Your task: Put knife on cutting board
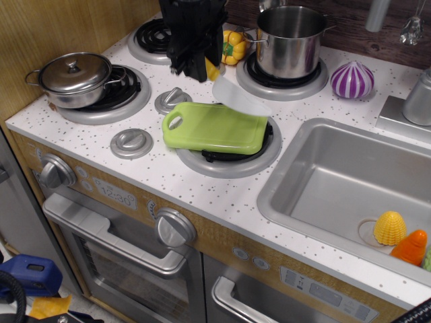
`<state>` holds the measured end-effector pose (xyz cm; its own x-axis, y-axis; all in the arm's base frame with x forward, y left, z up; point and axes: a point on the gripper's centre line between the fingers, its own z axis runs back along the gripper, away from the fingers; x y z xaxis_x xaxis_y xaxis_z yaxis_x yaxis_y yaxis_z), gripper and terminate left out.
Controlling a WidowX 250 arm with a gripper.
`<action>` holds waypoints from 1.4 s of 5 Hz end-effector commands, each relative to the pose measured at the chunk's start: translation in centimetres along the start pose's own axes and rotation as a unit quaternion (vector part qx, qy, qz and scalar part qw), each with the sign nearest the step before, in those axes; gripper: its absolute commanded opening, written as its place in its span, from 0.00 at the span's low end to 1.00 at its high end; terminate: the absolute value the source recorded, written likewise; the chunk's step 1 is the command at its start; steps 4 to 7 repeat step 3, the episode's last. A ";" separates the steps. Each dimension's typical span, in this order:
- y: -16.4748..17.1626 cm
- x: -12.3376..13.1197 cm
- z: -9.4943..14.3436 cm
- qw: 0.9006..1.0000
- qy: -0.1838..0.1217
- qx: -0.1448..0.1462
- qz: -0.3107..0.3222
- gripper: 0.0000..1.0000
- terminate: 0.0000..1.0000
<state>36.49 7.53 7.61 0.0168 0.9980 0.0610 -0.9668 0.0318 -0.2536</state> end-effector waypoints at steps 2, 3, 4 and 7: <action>0.2 -0.3 -0.5 0.999 0.018 -0.039 0.017 0.00 0.00; 0.1 -0.3 -1.6 0.998 0.029 -0.046 0.016 0.00 1.00; 0.1 -0.3 -1.6 0.998 0.029 -0.046 0.016 0.00 1.00; 0.1 -0.3 -1.6 0.998 0.029 -0.046 0.016 0.00 1.00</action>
